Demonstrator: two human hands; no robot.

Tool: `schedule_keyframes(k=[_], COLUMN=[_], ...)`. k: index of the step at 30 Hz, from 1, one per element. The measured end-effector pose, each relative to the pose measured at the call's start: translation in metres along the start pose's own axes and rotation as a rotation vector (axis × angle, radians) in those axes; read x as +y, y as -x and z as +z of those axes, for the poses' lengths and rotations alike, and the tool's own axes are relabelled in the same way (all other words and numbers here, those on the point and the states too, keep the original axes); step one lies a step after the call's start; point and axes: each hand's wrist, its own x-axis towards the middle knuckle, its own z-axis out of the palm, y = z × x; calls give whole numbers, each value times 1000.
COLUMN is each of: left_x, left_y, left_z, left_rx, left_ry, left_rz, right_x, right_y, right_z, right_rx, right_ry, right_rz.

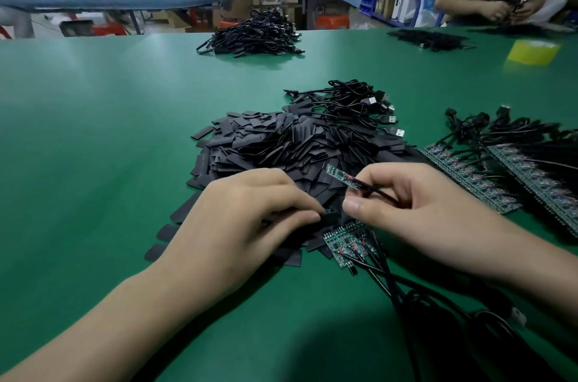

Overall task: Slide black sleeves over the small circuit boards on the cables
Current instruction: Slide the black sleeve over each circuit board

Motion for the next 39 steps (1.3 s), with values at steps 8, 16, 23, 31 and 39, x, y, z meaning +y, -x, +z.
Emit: schedule_keyframes(k=[8,16,23,31,39], left_x=[9,18,9,12,12], left_y=[1,1,2,2,3], left_z=[7,8,-1,0,0], left_rx=[43,158,275,247,214], left_ry=[340,9,140,151,135], left_rz=[-246,-46,-171,-151,-150], right_x=[0,1,0,4,6], right_y=[1,1,1,2,1], right_z=[6,7,-17,-18,-15], right_rx=[21,55,-22,-140,-199], right_ry=[-55,-130,-125,-166,-199], right_rz=[-35,-40,-41,-51,-25])
